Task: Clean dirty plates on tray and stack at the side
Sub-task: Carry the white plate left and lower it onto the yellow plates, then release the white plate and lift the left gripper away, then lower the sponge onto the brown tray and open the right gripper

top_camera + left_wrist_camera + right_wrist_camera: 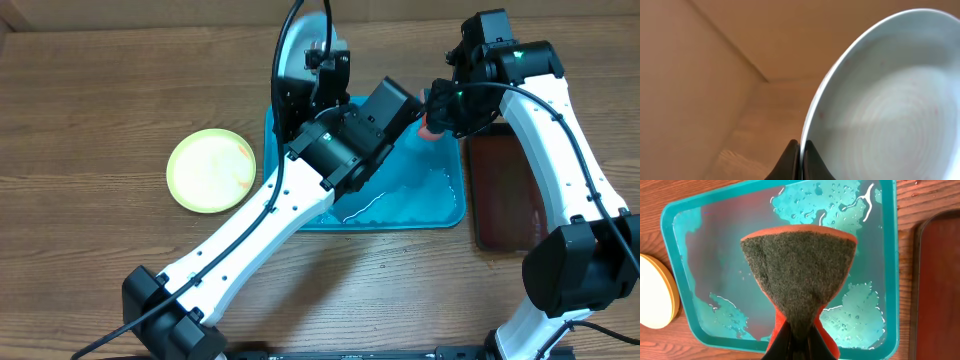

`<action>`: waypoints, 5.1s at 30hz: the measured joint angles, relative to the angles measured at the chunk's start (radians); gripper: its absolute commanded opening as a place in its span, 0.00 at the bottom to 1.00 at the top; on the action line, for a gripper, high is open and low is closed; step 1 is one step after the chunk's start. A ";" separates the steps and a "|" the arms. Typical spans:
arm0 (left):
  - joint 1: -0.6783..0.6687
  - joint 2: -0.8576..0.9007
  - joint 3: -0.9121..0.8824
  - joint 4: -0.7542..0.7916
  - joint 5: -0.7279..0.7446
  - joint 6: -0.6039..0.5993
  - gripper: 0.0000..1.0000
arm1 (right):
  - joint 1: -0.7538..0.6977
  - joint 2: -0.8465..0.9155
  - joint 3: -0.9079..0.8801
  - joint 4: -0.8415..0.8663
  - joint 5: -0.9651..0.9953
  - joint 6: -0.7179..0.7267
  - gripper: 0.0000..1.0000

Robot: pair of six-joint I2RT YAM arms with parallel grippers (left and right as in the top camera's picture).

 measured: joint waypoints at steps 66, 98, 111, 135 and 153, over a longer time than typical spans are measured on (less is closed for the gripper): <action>1.003 0.004 -0.452 0.139 1.172 0.229 0.04 | 0.000 0.000 0.000 0.005 0.006 0.001 0.04; 1.003 0.004 -0.459 0.200 1.121 0.206 0.44 | 0.000 0.000 0.000 0.005 0.006 0.000 0.04; 1.003 0.004 -0.450 0.167 1.141 0.205 0.44 | 0.000 0.000 0.000 0.010 0.006 0.000 0.04; 0.588 0.005 -0.182 0.064 1.168 0.205 0.64 | -0.208 0.000 0.003 -0.093 0.166 0.010 0.04; 0.532 0.005 -0.182 0.087 1.170 0.205 0.66 | -0.353 0.000 -0.329 0.066 0.234 0.024 0.10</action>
